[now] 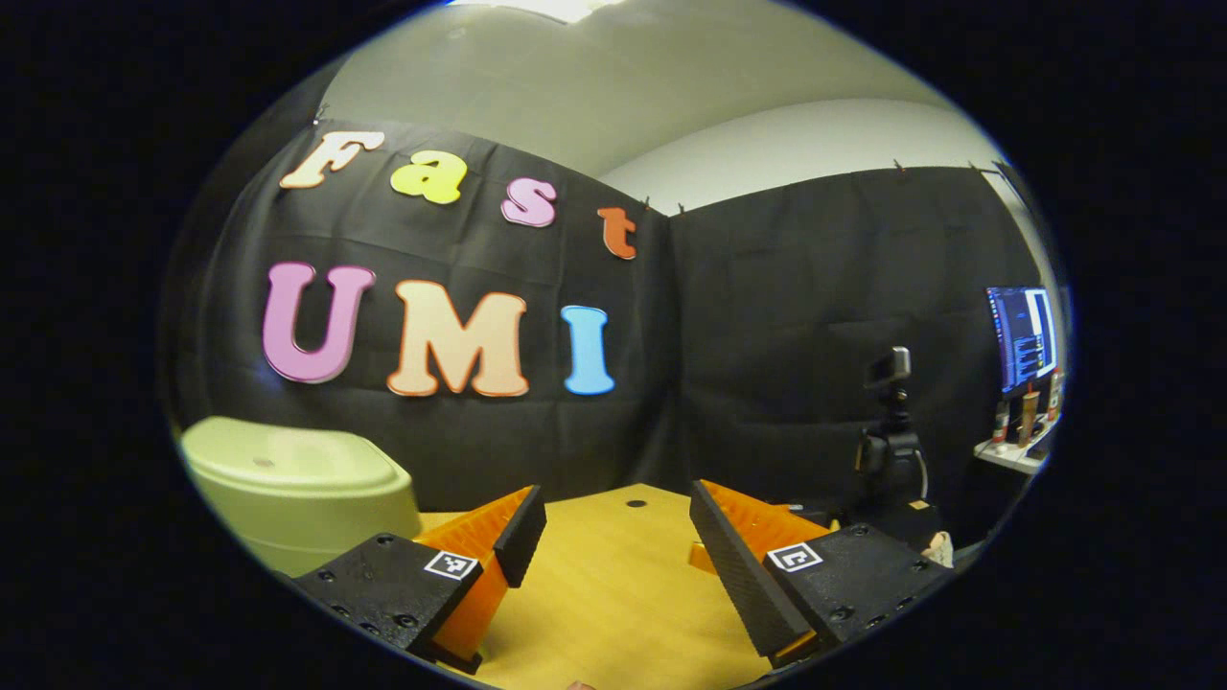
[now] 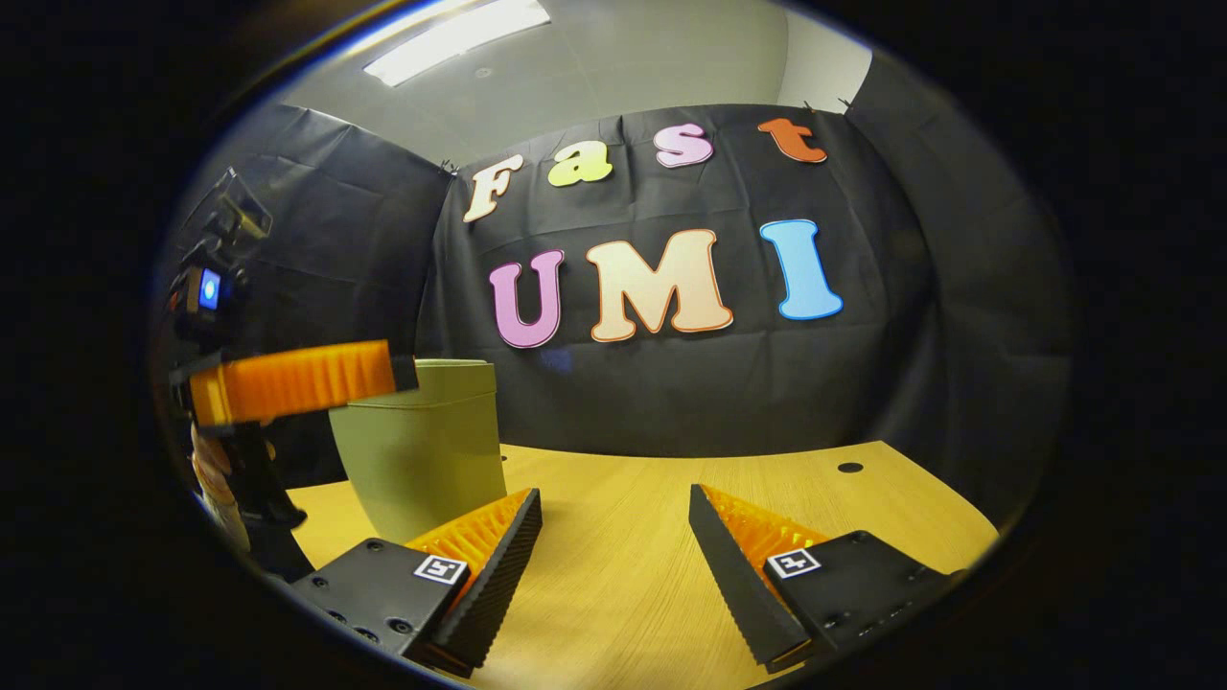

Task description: Press the lid of the desktop garbage bin to open it, pick up the crumpled paper on the desktop and throw it into the bin, then pick up the pop can on the desktop and drop it into the bin, and finally close the garbage bin lid.

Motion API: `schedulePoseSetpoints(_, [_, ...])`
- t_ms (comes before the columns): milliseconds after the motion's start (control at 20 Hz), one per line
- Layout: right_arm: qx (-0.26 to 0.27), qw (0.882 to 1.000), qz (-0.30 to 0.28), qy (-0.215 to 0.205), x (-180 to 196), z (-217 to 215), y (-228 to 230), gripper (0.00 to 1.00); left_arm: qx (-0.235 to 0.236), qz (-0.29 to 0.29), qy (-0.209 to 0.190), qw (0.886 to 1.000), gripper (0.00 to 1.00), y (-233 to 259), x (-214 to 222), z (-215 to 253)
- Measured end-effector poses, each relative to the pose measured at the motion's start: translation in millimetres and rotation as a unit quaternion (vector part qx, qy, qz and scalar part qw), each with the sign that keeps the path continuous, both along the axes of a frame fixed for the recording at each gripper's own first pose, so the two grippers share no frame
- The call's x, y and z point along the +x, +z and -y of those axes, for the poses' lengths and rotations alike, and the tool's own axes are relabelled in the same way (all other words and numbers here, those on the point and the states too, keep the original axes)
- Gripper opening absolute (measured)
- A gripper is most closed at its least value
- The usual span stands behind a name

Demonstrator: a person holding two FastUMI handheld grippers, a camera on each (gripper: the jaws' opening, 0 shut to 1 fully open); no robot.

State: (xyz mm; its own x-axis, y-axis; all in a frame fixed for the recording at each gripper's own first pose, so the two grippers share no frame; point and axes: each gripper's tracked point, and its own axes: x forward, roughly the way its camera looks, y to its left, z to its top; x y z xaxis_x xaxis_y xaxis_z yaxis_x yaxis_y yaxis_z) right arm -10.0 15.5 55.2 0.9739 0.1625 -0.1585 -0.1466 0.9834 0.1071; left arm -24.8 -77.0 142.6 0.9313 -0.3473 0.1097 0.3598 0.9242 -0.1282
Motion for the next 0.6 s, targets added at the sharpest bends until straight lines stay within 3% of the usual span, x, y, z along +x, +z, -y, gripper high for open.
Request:
schedulePoseSetpoints(150, [-0.003, 1.000, 0.005, -0.003, 2.3, -1.3, 0.1, 0.97, -0.029, -0.032, -0.054, 0.998, 0.93, -35.4, -10.7, 16.5])
schedulePoseSetpoints(400, [-0.012, 1.000, 0.017, -0.016, 12.4, 2.1, -7.3, 0.97, -0.008, -0.020, -0.025, 0.999, 0.96, -60.6, -8.3, -12.0])
schedulePoseSetpoints(600, [-0.004, 1.000, 0.011, -0.023, 18.2, 4.4, -15.1, 0.97, 0.003, -0.012, -0.028, 1.000, 0.97, -70.3, -6.1, -14.5])
